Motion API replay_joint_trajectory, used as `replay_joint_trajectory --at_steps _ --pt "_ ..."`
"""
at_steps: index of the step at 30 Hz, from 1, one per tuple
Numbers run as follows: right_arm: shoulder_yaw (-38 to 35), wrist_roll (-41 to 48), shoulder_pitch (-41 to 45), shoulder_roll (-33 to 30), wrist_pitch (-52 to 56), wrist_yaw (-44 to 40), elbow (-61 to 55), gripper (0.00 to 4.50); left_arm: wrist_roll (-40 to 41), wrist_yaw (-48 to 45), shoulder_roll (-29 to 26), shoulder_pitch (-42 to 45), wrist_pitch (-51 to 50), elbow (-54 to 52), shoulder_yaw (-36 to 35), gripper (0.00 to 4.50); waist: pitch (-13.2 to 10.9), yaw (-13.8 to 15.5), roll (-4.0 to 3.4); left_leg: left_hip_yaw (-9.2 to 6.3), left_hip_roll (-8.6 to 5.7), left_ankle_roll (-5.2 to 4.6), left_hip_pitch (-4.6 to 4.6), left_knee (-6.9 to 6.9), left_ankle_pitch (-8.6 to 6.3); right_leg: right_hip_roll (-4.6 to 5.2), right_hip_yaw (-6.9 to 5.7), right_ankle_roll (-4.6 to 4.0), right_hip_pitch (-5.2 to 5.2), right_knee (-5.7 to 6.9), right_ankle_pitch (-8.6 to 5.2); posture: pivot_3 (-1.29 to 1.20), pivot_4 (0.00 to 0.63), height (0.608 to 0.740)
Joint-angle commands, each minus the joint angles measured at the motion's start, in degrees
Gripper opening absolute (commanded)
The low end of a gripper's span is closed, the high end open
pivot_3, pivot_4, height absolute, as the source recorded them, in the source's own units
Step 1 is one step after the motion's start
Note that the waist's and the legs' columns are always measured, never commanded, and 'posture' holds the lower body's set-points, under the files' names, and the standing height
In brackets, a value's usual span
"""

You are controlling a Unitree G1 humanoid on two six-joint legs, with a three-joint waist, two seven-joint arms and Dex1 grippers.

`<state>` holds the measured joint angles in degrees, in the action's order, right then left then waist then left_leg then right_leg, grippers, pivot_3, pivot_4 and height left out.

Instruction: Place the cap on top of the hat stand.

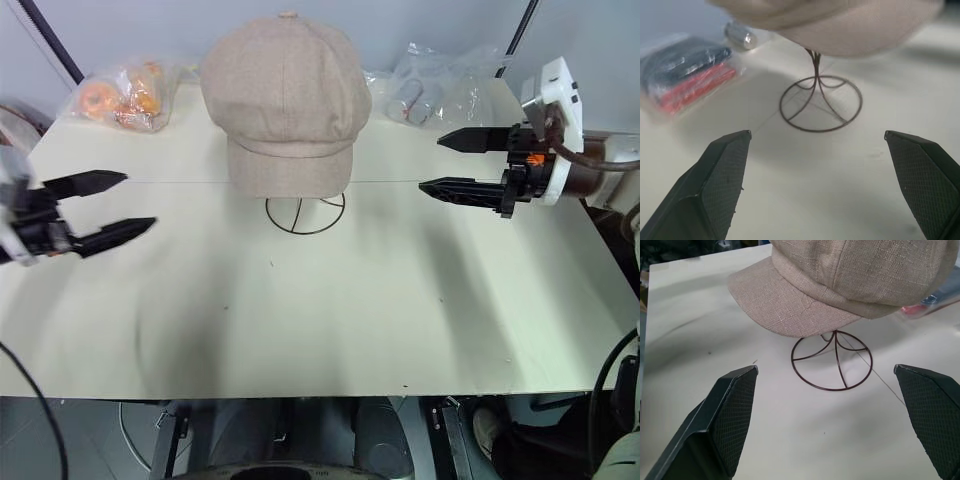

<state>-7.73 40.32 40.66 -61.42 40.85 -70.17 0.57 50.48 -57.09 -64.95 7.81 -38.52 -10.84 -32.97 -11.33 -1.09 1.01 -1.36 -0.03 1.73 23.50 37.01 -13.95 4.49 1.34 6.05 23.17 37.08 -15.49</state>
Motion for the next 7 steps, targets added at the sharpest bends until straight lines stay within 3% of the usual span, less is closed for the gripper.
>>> replay_joint_trajectory --at_steps 1,7 --pt "-0.2 -1.2 2.4 0.2 -1.2 -1.7 1.8 4.5 2.3 -3.8 -3.0 3.4 -2.8 5.7 -4.1 4.49 0.0 0.0 -0.01 0.01 -0.02 0.0 0.0 -0.02 0.0 0.0 0.0 0.0 0.02 -0.01 0.0 0.0 0.15 0.74" --pt "0.8 -2.8 5.9 2.6 -1.5 -2.6 5.3 4.5 -1.0 -6.1 -5.1 13.6 -1.0 12.6 1.1 4.49 0.0 0.0 -0.01 0.07 -0.04 0.01 0.0 -0.03 0.0 0.0 0.04 0.0 0.04 -0.01 0.01 0.0 0.15 0.74"
